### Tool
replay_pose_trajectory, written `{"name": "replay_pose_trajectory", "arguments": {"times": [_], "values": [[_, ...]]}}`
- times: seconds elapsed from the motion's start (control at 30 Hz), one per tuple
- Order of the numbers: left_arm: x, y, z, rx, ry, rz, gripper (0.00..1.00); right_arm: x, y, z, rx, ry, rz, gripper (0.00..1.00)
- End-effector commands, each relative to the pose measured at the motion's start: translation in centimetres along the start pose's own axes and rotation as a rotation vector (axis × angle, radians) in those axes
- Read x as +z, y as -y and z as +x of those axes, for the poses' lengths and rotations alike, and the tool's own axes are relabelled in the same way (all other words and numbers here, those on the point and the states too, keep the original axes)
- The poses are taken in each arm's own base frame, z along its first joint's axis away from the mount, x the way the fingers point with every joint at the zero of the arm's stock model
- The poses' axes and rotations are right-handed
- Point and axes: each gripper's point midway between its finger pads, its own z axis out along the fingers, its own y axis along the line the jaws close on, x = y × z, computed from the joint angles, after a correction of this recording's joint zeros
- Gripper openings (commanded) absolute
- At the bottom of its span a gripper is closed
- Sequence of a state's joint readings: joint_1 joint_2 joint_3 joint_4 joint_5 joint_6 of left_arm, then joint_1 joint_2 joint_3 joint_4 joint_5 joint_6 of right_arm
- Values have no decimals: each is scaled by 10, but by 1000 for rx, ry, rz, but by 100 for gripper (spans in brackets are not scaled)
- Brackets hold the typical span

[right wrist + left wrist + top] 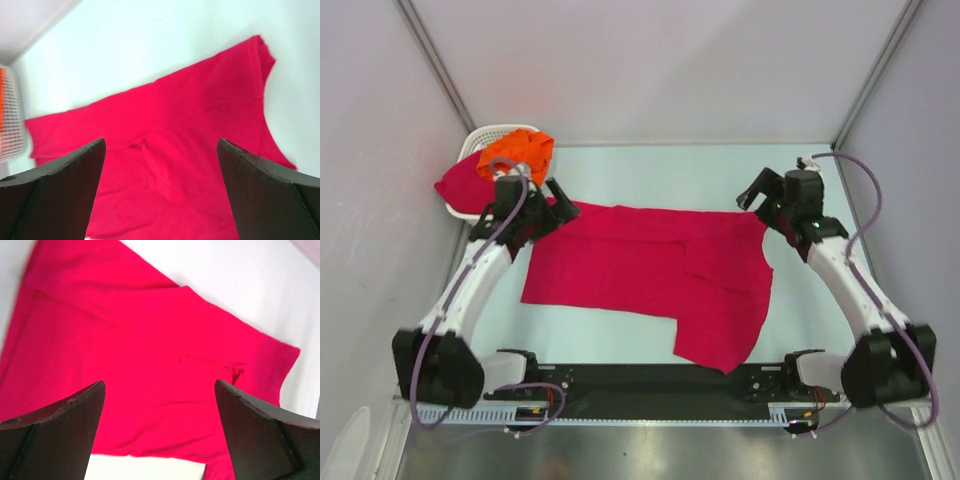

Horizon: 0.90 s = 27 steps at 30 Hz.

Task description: Fold and stack the t-shirts

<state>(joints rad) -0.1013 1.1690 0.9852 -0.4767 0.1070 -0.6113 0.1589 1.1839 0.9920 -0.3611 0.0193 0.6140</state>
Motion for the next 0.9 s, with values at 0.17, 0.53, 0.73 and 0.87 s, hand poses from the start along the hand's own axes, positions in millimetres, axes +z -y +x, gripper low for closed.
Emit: {"name": "replay_pose_trajectory", "arguments": {"times": [0.17,0.53,0.73,0.87], "values": [[89,9,-23,29,2,-107,97,108,9,23,14,-154,59,100],[152,-20,-23,20,-45,-191,96,157,26,46,1,-246,85,100],[178,-34,-22,-26,-71,-224,96,178,35,52,9,-261,124,100],[195,-38,-16,-49,-93,-225,96,187,47,63,-2,-290,151,100]]}}
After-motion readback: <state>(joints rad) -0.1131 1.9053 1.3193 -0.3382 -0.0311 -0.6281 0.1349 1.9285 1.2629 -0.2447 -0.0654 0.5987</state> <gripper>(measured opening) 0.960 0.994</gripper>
